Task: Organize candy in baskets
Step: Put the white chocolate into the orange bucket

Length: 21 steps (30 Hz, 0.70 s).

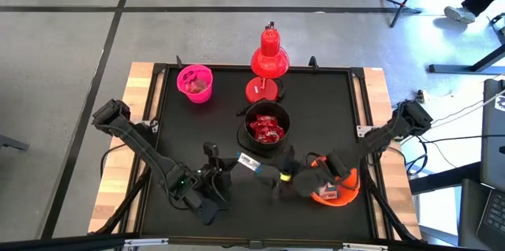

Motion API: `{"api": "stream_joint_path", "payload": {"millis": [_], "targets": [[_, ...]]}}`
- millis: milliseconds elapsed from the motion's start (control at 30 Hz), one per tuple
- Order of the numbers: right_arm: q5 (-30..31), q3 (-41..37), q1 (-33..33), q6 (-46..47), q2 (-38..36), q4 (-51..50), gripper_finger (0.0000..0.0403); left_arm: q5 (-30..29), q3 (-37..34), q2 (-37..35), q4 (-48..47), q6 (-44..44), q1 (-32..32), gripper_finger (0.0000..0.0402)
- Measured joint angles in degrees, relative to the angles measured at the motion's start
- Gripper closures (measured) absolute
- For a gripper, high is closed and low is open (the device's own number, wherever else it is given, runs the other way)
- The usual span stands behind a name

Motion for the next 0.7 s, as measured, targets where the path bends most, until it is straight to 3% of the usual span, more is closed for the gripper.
{"api": "stream_joint_path", "payload": {"millis": [267, 700], "targets": [[-14.0, -4.5, -7.1, 0.5, 0.0, 12.7, 0.0144, -3.2, 0.0, 0.0, 0.0, 1.8, -1.4, 0.0401], [-19.5, -5.1, -8.7, -1.8, 0.0, 13.4, 0.0153, -4.0, 0.0, 0.0, 1.3, 3.6, -2.2, 0.0402]]}}
